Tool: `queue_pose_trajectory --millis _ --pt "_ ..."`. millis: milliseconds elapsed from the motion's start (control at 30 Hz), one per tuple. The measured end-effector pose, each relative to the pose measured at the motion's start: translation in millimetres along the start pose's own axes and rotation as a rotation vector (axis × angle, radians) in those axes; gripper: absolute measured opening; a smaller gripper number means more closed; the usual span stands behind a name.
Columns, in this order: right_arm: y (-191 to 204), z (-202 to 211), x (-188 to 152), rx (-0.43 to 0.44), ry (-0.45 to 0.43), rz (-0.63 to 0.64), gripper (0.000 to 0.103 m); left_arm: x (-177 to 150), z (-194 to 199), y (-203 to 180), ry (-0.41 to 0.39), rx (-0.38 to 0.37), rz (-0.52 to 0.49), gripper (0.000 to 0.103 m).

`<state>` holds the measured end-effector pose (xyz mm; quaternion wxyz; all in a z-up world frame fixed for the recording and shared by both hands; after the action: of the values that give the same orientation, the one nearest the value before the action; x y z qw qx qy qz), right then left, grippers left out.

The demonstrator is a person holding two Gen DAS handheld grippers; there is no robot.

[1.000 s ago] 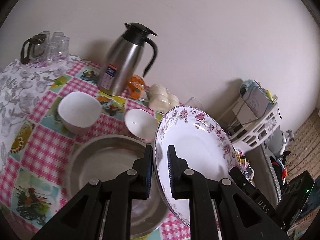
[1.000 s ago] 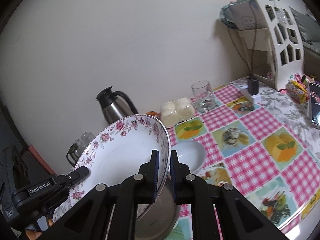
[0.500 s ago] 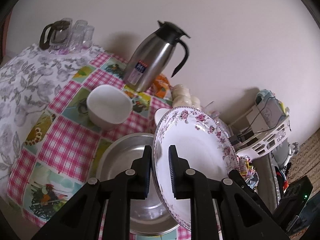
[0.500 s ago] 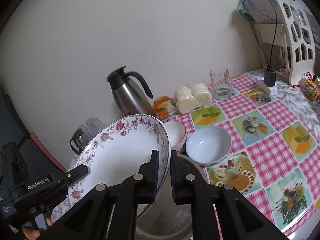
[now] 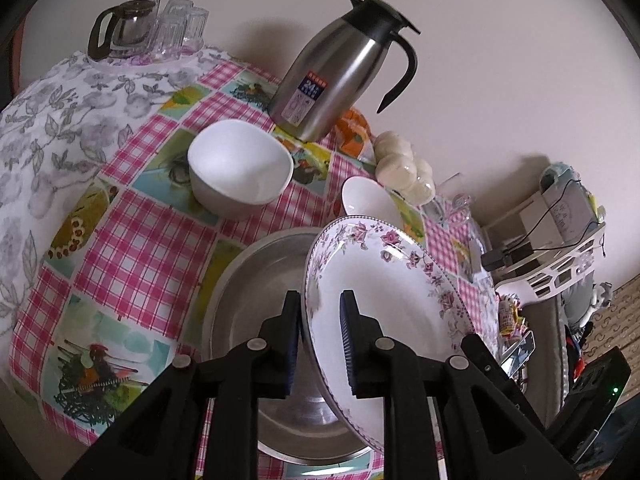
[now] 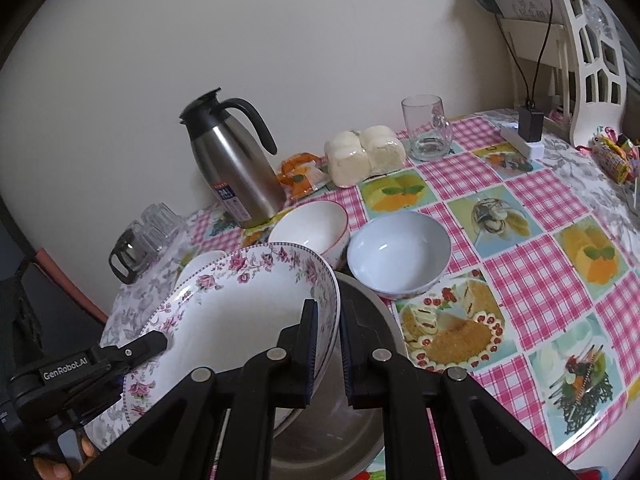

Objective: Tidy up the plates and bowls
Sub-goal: 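Lower the floral-rim plate with the right tool into the steel basin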

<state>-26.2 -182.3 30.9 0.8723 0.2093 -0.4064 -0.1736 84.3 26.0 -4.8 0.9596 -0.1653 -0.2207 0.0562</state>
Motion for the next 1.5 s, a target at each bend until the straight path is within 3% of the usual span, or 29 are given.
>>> queue_pose_trajectory --millis 600,1500 --pt "-22 -34 -18 -0.044 0.134 -0.045 0.012 -10 -39 8 0.112 0.1 0.002 0.019" --pt "-39 -58 -32 -0.081 0.218 -0.075 0.012 -26 -84 15 0.269 0.184 0.014 0.019"
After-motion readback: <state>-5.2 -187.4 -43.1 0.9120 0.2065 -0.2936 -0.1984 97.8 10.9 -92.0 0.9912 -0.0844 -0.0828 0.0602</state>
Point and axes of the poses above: each gripper's, at about its wrist camera, not at the fingertips, and z roughly against the way its jaws point, y to its left, x to its top, the point moved 3 cm from there along -z, roughly the way its jaws point, and after that the axes turned 14 degrees about x, right-handed, at the moved point
